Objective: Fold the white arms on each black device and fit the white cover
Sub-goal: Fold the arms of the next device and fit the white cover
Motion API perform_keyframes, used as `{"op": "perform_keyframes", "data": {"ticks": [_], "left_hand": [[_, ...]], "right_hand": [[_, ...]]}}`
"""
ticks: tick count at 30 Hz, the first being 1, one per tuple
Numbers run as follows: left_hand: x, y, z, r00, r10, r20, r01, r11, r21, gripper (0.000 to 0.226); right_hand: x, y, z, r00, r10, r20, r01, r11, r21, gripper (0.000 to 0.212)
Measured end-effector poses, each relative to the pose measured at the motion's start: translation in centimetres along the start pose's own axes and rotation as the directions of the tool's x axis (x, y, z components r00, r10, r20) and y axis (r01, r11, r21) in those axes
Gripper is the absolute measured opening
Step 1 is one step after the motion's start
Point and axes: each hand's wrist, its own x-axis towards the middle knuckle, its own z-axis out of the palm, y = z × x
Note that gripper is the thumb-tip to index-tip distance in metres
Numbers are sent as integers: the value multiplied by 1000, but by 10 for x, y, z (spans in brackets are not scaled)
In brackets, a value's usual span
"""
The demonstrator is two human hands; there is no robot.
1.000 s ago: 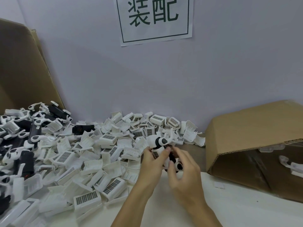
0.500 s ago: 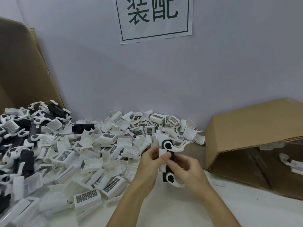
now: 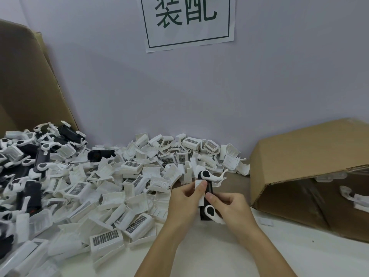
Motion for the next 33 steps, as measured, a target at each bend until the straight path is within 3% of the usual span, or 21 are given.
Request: {"op": "perform_keyframes", "data": {"ticks": [4,8,23,33], "left_hand": [[2,-1,0,999,-50,-11,50,998,-31,24],[5,1,-5,995,-89,-53,84,992,-90,27],[0,3,5,1000,-26,7,26,999,-34,18],[1,7,-4,968,-236,90,248,954,-167,21]], "right_hand": [[0,0,0,1000,9,17,-9,999,32,16],[2,1,-3,997,-3,-80,6,999,45,20],[0,3,2,999,-43,7,43,999,1,15],[1,9,2,995,-101,16,102,993,-66,30]]}}
